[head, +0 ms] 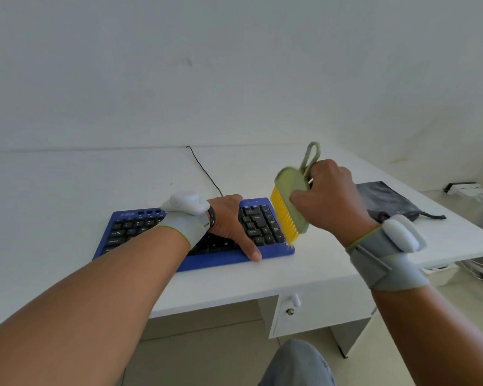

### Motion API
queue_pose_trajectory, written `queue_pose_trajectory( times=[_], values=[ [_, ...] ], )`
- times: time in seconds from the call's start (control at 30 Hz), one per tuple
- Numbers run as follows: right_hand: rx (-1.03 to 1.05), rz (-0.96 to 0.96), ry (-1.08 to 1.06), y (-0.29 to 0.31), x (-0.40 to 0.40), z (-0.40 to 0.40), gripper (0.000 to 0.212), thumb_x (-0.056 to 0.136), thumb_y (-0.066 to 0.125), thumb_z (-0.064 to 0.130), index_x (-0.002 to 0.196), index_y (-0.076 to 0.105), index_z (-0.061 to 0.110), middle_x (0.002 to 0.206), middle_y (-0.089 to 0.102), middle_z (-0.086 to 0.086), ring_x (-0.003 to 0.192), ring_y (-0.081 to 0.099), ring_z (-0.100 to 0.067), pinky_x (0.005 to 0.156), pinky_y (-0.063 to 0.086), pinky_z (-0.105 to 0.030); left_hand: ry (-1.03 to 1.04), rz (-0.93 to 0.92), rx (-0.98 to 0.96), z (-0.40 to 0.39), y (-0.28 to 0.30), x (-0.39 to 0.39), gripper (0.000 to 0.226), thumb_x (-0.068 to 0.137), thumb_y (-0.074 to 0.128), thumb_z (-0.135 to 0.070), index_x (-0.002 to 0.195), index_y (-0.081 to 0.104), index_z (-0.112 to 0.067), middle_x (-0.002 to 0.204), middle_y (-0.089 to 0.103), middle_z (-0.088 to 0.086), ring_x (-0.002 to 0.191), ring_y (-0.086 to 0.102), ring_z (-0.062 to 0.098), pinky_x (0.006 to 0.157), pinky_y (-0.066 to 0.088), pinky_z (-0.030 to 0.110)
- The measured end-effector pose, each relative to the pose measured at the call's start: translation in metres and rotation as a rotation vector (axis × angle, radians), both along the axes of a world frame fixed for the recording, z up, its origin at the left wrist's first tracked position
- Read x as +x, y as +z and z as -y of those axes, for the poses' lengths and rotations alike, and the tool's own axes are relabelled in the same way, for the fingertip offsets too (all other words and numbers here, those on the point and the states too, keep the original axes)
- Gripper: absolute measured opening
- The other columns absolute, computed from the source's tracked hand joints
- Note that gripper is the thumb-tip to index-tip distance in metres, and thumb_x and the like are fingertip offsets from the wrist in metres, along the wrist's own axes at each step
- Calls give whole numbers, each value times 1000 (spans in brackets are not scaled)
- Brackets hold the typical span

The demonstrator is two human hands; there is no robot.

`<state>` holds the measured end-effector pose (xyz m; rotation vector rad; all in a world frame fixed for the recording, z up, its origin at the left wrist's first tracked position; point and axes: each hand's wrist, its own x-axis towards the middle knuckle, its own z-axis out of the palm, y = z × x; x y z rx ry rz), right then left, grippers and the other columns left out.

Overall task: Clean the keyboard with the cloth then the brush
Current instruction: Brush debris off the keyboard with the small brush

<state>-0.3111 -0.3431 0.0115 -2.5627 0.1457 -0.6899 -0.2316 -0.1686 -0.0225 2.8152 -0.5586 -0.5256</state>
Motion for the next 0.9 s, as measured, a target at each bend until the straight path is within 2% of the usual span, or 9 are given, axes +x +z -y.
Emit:
queue_pose_trajectory(
  times=[0.13, 0.27, 0.37, 0.47, 0.6, 0.7, 0.77, 0.9],
  values=[
    [64, 107, -64, -15, 29, -8, 19, 82, 56, 15, 71, 43, 7, 71, 47, -8, 72, 44, -32, 62, 30, -33, -9, -10, 16, 0, 1, 0, 137, 49, 87, -67, 155, 14, -21, 158, 28, -5, 144, 32, 20, 114, 24, 40],
    [56, 42, -36, -36, 40, -6, 20, 82, 55, 15, 72, 39, 10, 79, 49, -13, 75, 42, -32, 64, 28, -33, -13, -13, 12, 1, -3, 1, 141, 46, 88, -68, 156, 12, -23, 159, 28, -6, 144, 33, 19, 114, 24, 38],
    [13, -4, -8, -41, 29, -1, 32, 81, 56, 14, 62, 30, 15, 68, 43, -8, 70, 40, -30, 58, 26, -29, -13, -13, 10, 2, -3, 1, 141, 46, 88, -68, 156, 12, -23, 159, 29, -6, 144, 33, 20, 115, 24, 38],
    [-23, -27, 6, -37, 12, 2, 33, 78, 58, 12, 61, 30, 14, 63, 36, -4, 61, 36, -26, 49, 19, -28, -11, -7, 14, 2, -1, 0, 140, 49, 87, -66, 157, 9, -23, 161, 25, -5, 146, 29, 21, 116, 22, 39],
    [-53, -52, 38, -21, -13, 9, 33, 74, 60, 9, 60, 30, 12, 61, 35, -4, 55, 32, -20, 48, 20, -27, -4, -3, 6, 1, -1, -1, 140, 47, 89, -65, 156, 12, -22, 159, 27, -4, 144, 31, 20, 115, 24, 37],
    [-56, 5, 22, -9, -21, 12, 35, 73, 61, 8, 58, 29, 10, 59, 35, -4, 53, 31, -18, 48, 19, -27, 3, -13, -11, 0, -1, 1, 142, 45, 90, -65, 156, 13, -23, 158, 29, -5, 143, 32, 20, 114, 25, 36],
    [-33, 81, -16, -7, -16, 11, 35, 75, 62, 10, 58, 31, 10, 59, 37, -4, 57, 35, -22, 49, 21, -28, -4, -15, -9, -1, -1, 1, 142, 46, 89, -65, 157, 11, -23, 160, 26, -4, 145, 30, 21, 115, 24, 37],
    [70, 159, -75, -15, 9, 0, 19, 79, 60, 16, 70, 46, 6, 69, 47, -6, 77, 47, -31, 61, 33, -33, -16, -6, 2, 0, -1, -1, 140, 51, 87, -65, 157, 8, -22, 162, 21, -3, 147, 26, 21, 117, 20, 38]
  ],
)
